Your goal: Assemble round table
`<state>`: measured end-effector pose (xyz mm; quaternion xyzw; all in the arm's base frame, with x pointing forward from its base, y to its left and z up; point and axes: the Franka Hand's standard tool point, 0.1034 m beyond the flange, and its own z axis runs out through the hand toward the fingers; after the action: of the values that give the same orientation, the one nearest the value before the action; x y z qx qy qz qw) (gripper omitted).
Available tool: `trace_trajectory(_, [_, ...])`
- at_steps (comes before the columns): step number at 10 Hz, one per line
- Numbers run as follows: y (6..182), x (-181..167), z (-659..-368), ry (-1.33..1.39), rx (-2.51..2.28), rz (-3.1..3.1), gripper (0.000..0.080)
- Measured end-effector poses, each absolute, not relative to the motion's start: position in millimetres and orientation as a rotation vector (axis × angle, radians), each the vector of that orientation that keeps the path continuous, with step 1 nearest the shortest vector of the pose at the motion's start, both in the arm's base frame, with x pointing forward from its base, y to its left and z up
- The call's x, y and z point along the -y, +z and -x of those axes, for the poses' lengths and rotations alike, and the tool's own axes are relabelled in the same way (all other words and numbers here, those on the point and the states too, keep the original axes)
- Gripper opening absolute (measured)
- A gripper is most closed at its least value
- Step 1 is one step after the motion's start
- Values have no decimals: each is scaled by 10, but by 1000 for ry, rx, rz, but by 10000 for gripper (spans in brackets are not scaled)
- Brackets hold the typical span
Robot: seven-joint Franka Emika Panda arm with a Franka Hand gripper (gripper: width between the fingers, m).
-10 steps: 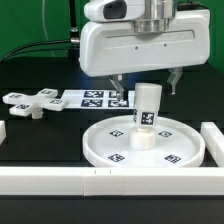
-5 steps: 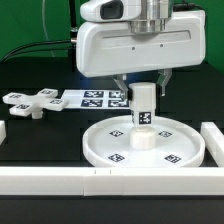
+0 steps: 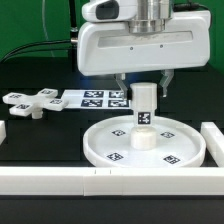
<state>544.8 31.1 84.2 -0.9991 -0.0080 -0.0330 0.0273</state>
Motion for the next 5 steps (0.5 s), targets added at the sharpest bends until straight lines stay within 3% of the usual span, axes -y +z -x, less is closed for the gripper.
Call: trace_trajectory(5, [842,-378,-5427,-74,-802,2921,409])
